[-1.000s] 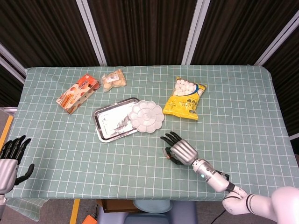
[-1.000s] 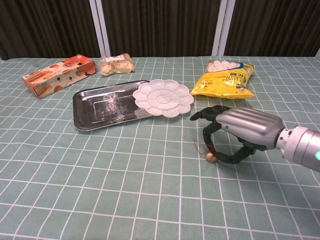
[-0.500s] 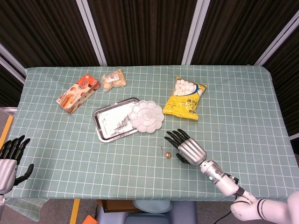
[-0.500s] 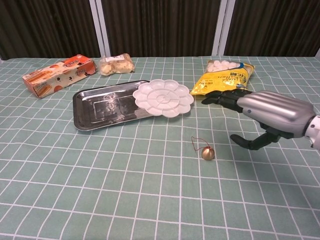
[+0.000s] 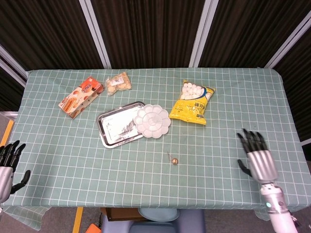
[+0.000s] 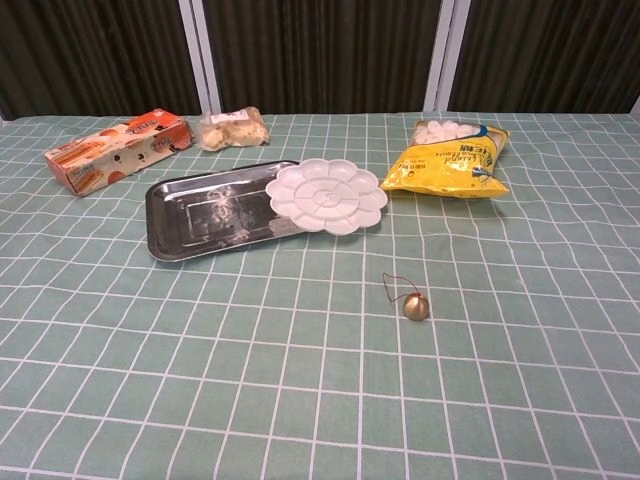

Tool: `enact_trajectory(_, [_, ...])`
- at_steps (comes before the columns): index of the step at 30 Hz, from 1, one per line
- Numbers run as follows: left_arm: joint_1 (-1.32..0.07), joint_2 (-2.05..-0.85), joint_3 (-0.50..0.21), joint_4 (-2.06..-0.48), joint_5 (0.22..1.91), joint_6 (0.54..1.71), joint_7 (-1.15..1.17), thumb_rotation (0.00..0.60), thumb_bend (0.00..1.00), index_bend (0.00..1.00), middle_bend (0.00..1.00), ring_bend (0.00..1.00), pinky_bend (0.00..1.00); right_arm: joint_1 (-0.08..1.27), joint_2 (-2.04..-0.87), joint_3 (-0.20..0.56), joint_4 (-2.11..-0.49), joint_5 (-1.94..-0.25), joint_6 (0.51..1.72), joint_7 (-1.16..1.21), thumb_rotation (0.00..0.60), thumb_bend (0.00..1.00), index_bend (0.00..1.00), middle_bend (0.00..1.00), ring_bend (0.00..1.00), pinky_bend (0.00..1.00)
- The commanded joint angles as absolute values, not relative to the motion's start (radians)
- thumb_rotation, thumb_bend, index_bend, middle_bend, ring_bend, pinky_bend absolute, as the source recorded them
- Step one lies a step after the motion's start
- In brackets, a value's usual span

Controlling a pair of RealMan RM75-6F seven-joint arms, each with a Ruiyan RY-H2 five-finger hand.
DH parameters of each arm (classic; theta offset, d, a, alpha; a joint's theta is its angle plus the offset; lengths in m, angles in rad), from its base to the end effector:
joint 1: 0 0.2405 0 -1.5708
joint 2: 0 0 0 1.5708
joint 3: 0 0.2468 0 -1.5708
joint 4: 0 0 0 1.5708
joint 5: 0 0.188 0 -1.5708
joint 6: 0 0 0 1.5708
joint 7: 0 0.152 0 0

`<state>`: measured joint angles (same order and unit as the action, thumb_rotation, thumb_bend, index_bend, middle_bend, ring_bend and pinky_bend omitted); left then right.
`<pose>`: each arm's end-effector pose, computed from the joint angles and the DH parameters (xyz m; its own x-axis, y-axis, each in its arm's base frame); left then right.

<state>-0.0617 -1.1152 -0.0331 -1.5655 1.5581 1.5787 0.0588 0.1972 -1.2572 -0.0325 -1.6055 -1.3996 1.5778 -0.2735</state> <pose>-0.2938 0.1765 0.1873 0.4929 -0.0707 0.8672 0.8674 -0.0383 -0.4961 -0.2784 -0.2021 0.1395 0.5253 0.0326 0.8503 -0.8506 -0.0087 0.5258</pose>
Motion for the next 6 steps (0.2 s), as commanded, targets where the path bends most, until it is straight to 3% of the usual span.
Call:
enact_trajectory(1, [-0.061, -1.117, -0.034, -1.577, 1.549, 1.571, 0.072, 0.6, 0.4, 0.0, 0.0, 0.0, 0.06, 0.136, -1.192, -0.003, -1.663, -1.359, 1.632, -0.28, 0.6, 0.4, 0.0, 0.0, 0.0, 0.0])
enact_trajectory(6, [-0.065, -1.115, -0.031, -1.588, 1.549, 1.559, 0.072, 0.6, 0.4, 0.0, 0.0, 0.0, 0.06, 0.128, -1.184, -0.007, -1.666, -1.375, 1.628, -0.281, 0.6, 0.4, 0.0, 0.0, 0.0, 0.0])
